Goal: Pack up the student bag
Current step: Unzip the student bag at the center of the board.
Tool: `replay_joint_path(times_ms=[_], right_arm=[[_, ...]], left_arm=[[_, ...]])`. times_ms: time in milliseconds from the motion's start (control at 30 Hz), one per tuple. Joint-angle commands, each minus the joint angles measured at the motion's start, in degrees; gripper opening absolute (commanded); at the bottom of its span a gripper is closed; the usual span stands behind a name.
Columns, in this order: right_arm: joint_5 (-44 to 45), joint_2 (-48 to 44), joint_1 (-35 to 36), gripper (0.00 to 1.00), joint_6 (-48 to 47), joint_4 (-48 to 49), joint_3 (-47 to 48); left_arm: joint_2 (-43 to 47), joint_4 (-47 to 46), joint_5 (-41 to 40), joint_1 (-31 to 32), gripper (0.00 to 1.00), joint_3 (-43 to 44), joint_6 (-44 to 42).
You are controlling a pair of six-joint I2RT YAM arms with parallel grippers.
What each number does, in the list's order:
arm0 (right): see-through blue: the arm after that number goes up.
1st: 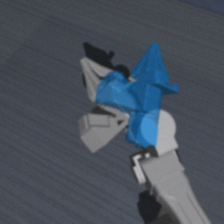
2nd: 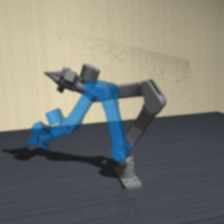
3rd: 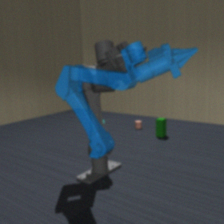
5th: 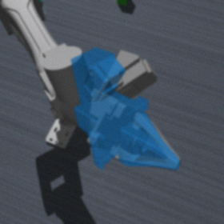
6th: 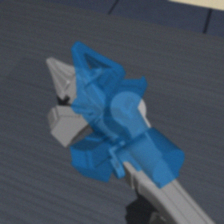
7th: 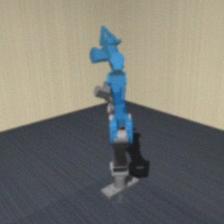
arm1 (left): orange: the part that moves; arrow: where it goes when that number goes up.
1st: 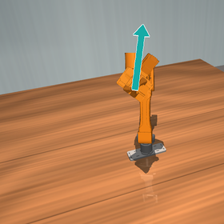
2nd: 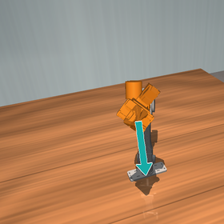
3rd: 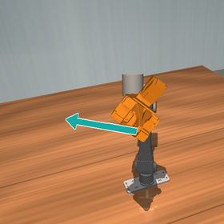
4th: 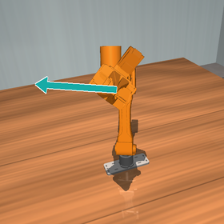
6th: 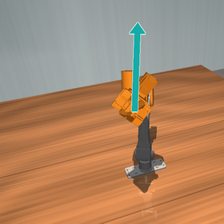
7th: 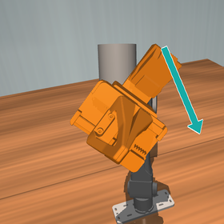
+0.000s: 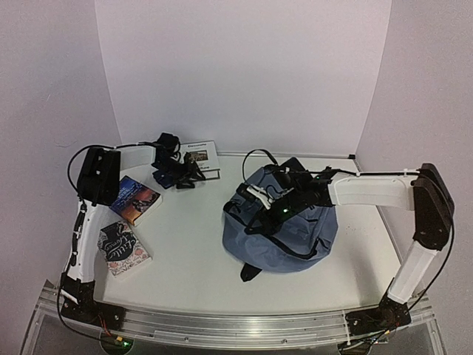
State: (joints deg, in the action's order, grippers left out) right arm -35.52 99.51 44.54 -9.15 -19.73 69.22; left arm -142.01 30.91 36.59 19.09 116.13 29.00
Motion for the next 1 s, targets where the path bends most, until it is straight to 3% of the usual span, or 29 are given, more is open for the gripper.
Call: replay_joint_path(times_ms=[0, 133, 233, 367, 467, 600, 800, 967], right_arm=[[-0.3, 5.4, 0.2, 0.0, 11.5, 8.2, 6.0], [2.8, 9.8, 0.2, 0.03, 15.5, 10.2, 9.9], [0.2, 12.0, 0.2, 0.22, 17.0, 10.3, 11.8], [-1.4, 10.6, 0.2, 0.57, 15.6, 9.4, 11.4], [1.3, 8.1, -0.4, 0.71, 12.8, 7.1, 10.3], [4.2, 5.7, -0.8, 0.72, 8.7, 2.7, 8.4], [2.7, 2.9, -0.9, 0.72, 5.9, -1.6, 6.0], [3.6, 2.7, -1.1, 0.59, 2.9, -5.8, 6.1]], left_arm=[[16.2, -2.1, -8.2, 0.1, 0.68, -6.8, -0.3], [24.8, -6.6, -7.9, 0.1, 0.74, -18.6, 1.8], [29.7, -10.8, -4.4, 0.9, 0.76, -25.6, 2.1], [34.8, -10.6, -5.2, 4.6, 0.77, -31.8, 0.2], [40.0, -14.1, -6.9, 7.6, 0.77, -39.5, 2.2], [44.0, -18.7, -9.2, 13.8, 0.76, -49.2, 4.4], [44.9, -26.1, -9.7, 20.7, 0.71, -56.9, 8.1], [41.4, -30.6, -9.2, 22.0, 0.63, -58.7, 11.2]])
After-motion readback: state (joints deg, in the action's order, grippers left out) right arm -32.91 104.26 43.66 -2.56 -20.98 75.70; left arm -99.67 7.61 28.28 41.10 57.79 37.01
